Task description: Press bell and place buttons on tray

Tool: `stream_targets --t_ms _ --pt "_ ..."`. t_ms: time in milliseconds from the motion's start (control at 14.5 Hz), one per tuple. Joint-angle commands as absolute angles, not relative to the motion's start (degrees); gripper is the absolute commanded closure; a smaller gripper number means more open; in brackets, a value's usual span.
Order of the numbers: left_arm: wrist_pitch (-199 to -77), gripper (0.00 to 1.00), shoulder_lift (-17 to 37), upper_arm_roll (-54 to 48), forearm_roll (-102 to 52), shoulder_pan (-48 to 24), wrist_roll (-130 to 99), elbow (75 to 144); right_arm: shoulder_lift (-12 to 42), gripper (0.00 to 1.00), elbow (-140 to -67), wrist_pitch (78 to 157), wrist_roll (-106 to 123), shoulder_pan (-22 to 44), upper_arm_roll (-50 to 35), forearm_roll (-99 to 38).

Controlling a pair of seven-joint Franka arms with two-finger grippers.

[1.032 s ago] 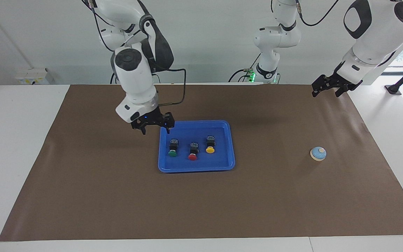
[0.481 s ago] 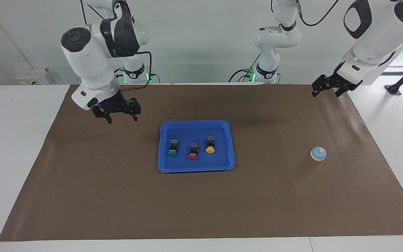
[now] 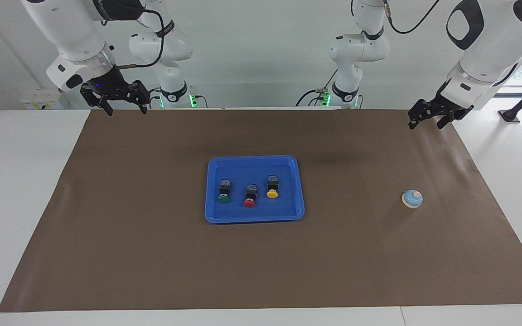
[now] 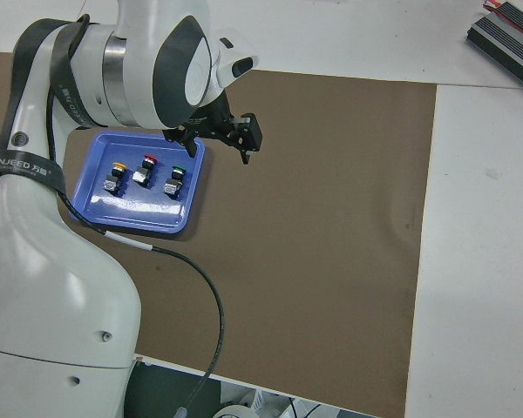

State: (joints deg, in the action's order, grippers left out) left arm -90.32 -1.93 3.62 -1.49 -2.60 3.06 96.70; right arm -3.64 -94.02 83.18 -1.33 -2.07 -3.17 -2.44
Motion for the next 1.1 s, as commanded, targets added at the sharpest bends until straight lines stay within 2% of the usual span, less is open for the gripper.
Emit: stream_targets --t_ms 0,413,688,894,1032 --pt "-94.99 1.0 -1.33 4.04 -1.76 -1.15 1.76 98.35 -2.46 0.0 -92.11 81.83 -0.17 -3.34 -4.31 -2.38" --pt "-109.57 1.0 12.2 3.96 -0.44 1.75 2.2 98.96 -2.64 0.0 -91.06 82.35 -0.7 -2.81 -5.71 -0.53" --pt "-116.44 1.0 16.87 3.87 -0.44 2.9 2.2 99.84 -3.16 0.0 -91.93 82.62 -0.35 -2.81 -5.71 -0.7" --pt "-121.01 1.0 17.14 3.96 -0.44 2.64 2.11 105.1 -3.52 0.0 -92.37 82.09 -0.35 -3.25 -5.71 -0.7" --pt "-122.6 1.0 17.75 3.96 -0.44 2.29 2.2 106.0 -3.52 0.0 -92.37 82.09 -0.35 -3.34 -5.63 -0.7"
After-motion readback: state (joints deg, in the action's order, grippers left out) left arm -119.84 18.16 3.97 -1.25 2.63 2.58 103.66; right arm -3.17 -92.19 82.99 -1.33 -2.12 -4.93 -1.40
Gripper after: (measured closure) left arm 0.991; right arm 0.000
